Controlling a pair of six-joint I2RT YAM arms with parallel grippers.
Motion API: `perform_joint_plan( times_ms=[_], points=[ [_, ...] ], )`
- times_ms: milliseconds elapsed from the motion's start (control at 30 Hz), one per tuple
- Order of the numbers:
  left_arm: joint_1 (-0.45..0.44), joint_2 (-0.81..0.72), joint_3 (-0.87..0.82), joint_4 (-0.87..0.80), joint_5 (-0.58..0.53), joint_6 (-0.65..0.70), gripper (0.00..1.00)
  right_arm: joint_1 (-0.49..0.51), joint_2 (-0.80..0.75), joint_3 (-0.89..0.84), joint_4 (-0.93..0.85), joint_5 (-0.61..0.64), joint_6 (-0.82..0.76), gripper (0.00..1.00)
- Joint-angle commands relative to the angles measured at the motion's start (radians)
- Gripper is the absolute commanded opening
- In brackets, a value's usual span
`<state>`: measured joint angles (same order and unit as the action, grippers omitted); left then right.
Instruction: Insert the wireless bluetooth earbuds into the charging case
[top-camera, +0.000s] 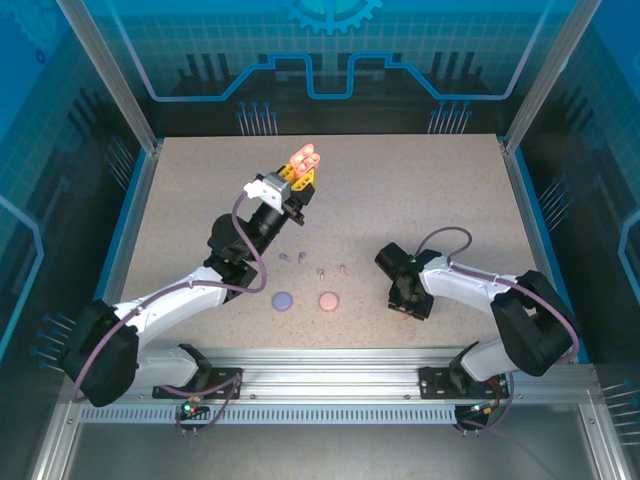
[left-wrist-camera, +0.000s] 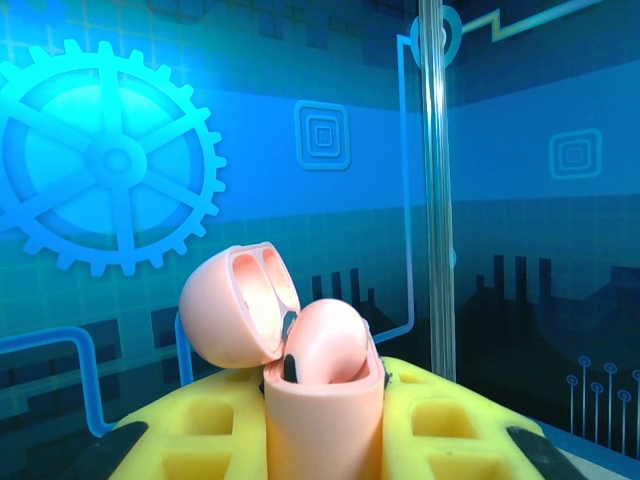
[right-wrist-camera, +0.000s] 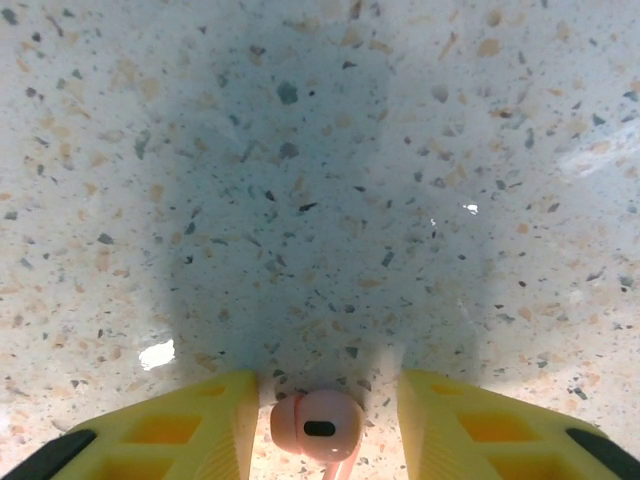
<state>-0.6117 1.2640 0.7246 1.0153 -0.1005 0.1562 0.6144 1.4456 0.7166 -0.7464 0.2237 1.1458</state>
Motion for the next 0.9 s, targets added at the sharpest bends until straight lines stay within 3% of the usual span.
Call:
perform_joint_plan(
  times_ms=[0,600,867],
  points=[
    [0.007,0.011,0.005,0.034,0.005,-0.008,0.00,-0.008,-0.013,-0.030,-0.007,-0.001,0.019,0.41],
    [0.006,0.020,0.013,0.029,0.008,-0.014,0.00,-0.013,-0.025,-0.039,0.012,0.001,0.002,0.29],
    [0.006,0.019,0.014,0.030,0.008,-0.014,0.00,-0.013,-0.103,-0.032,0.012,0.041,-0.031,0.28]
  ],
)
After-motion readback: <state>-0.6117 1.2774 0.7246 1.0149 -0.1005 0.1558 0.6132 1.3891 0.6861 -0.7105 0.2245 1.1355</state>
